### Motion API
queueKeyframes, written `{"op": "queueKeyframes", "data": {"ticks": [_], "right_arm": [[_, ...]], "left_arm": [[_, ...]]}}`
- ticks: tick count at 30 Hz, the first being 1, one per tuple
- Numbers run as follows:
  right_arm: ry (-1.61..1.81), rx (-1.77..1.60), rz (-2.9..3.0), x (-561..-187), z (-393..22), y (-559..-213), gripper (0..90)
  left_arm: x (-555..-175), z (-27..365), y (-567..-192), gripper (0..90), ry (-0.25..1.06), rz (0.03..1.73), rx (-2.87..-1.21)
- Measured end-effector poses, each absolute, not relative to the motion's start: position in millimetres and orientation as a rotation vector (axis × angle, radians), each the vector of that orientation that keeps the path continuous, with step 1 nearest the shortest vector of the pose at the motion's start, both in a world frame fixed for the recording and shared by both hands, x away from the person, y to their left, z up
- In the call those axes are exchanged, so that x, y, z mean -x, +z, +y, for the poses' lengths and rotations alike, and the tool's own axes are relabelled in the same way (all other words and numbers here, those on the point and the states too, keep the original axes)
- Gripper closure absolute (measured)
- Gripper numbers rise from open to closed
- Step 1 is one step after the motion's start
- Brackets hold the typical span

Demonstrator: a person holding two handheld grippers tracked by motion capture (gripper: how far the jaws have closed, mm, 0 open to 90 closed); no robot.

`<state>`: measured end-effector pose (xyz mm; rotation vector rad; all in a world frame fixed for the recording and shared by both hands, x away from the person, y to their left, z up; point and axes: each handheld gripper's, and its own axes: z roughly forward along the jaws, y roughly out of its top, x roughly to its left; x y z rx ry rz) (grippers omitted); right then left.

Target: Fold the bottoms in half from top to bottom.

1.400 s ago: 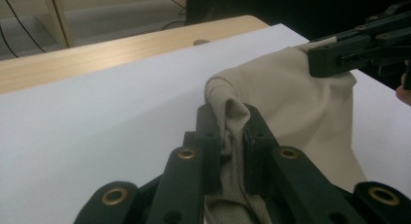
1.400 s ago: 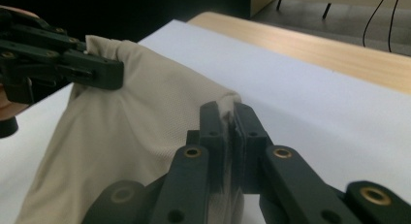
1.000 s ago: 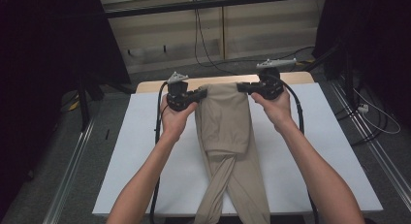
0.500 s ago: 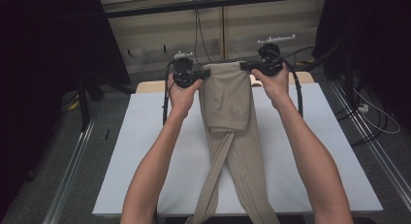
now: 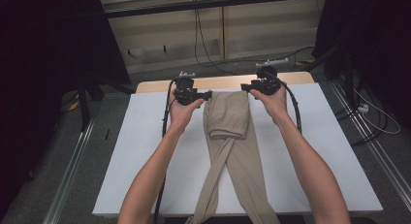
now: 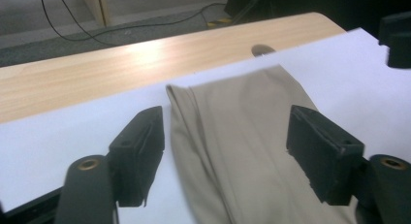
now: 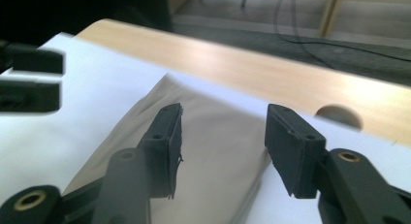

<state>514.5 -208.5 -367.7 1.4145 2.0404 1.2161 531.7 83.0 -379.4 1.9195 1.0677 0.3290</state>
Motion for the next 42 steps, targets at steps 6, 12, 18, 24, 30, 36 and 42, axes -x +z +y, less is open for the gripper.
{"op": "queueKeyframes", "data": {"ticks": [6, 12, 18, 24, 30, 36, 42], "right_arm": [[1.268, -1.243, 2.179, -428.6, -201.5, -376.3, 59.1], [1.306, -1.113, 2.375, -319.4, -188.4, -398.8, 74.7], [1.131, -1.045, 2.602, -253.4, -166.3, -428.0, 79.2], [1.112, -1.002, 2.657, -224.2, -157.6, -438.1, 69.7], [0.996, -0.946, 2.626, -215.5, -143.6, -443.3, 78.7], [1.008, -0.933, 2.633, -215.8, -136.3, -442.1, 90.0], [1.122, -0.976, 2.651, -219.4, -131.1, -441.2, 89.8]], "left_arm": [[-464.5, 94.2, -391.2, 27.8, 0.303, 0.943, -1.989], [-382.9, 114.0, -410.1, 31.1, 0.203, 0.857, -2.062], [-314.7, 126.9, -428.5, 50.1, 0.053, 0.804, -2.152], [-277.1, 129.7, -437.3, 50.1, -0.016, 0.768, -2.276], [-271.9, 121.5, -440.2, 54.8, 0.011, 0.729, -2.318], [-269.2, 119.6, -437.3, 85.7, -0.037, 0.662, -2.317], [-269.6, 121.1, -434.0, 87.8, -0.05, 0.662, -2.289]]}}
